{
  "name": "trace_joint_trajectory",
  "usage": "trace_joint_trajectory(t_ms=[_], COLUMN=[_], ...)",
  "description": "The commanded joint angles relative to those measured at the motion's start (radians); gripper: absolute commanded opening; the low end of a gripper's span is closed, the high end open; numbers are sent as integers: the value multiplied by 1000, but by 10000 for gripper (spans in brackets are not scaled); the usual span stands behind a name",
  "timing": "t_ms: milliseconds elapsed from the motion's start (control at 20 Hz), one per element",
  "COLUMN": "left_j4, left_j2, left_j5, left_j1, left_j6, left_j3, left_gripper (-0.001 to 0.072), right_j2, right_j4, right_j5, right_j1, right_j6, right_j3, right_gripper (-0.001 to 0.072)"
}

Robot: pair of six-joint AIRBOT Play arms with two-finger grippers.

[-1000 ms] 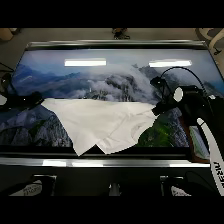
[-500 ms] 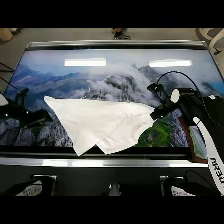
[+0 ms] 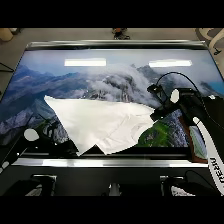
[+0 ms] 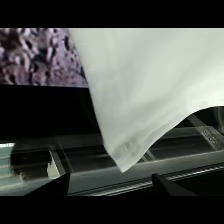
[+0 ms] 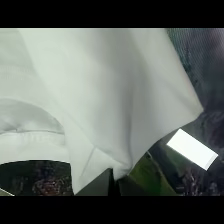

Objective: Fold the shirts.

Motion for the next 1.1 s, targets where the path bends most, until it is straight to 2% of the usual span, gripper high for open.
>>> trace_joint_trajectory(t_ms=[0,200,250,350,400,450,500,600,700,800,900,950,1050], left_j4=[-63,-83,-84,-83,-82,-82,-82,-82,-84,-80,-63,-61,-24], left_j2=[6,-3,-3,-3,-3,-3,-3,-3,2,41,140,206,312], left_j5=[167,263,284,320,332,346,352,356,343,290,238,247,363], left_j1=[-74,-89,-89,-89,-89,-89,-89,-89,-89,-84,-74,-57,3], left_j6=[-28,-45,-62,-80,-97,-95,-95,-86,-24,96,255,304,315], left_j3=[-50,-50,-50,-50,-50,-50,-50,-50,-37,38,213,341,637], left_gripper=[589,572,496,457,367,225,131,34,33,32,32,32,33], right_j2=[-1,-1,-1,-1,0,0,2,14,40,100,202,264,404], right_j4=[10,34,34,37,36,36,36,37,35,-1,-108,-182,-296], right_j5=[8,9,17,43,55,60,60,52,51,47,4,-47,-185], right_j1=[1,1,1,1,1,1,1,1,1,1,1,1,1], right_j6=[0,0,0,-1,-1,-1,0,0,-1,-14,-16,-14,-14], right_j3=[0,0,0,0,0,1,1,1,1,19,87,138,280], right_gripper=[20,20,20,20,20,20,20,20,20,20,20,20,20])
